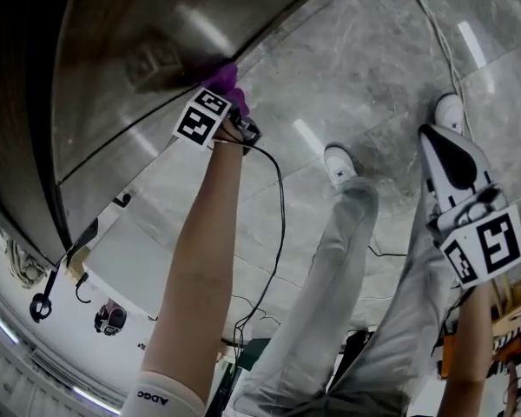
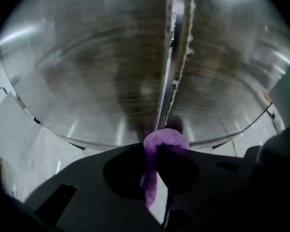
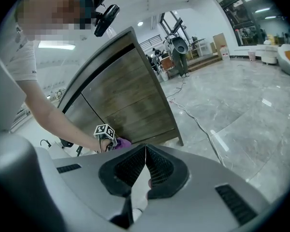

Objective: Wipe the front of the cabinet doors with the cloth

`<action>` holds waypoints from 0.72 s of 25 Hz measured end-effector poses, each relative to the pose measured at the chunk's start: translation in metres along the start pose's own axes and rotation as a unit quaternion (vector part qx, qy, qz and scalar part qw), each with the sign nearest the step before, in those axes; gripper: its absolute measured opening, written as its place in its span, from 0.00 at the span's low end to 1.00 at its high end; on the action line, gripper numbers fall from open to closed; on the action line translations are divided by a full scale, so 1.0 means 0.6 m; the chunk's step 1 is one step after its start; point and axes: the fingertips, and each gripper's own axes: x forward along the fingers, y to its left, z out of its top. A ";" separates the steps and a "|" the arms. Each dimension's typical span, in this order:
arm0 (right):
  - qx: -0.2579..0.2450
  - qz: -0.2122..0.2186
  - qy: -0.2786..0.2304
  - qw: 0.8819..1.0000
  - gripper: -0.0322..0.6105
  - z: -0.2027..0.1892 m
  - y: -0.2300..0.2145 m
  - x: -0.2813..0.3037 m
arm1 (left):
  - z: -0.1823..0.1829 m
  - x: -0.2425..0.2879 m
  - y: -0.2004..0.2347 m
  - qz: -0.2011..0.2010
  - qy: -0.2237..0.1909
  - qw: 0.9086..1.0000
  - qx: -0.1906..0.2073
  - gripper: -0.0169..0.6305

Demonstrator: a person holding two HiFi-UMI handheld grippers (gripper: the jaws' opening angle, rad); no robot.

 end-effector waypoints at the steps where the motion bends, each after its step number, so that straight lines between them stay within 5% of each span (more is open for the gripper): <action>1: 0.002 0.000 -0.003 1.000 0.09 0.008 0.016 -0.002 | 0.002 -0.011 0.002 -0.007 0.000 1.000 0.017 0.11; 3: 0.006 0.004 -0.006 1.000 0.09 0.025 0.054 -0.008 | 0.007 -0.037 0.006 -0.025 0.004 0.999 0.038 0.11; 9: -0.001 0.034 -0.004 0.999 0.09 0.067 0.125 -0.023 | 0.022 -0.127 0.007 -0.069 -0.012 0.997 0.009 0.11; 18: -0.046 0.091 0.025 0.994 0.09 0.111 0.187 -0.047 | 0.061 -0.350 -0.041 -0.120 -0.117 0.986 0.018 0.10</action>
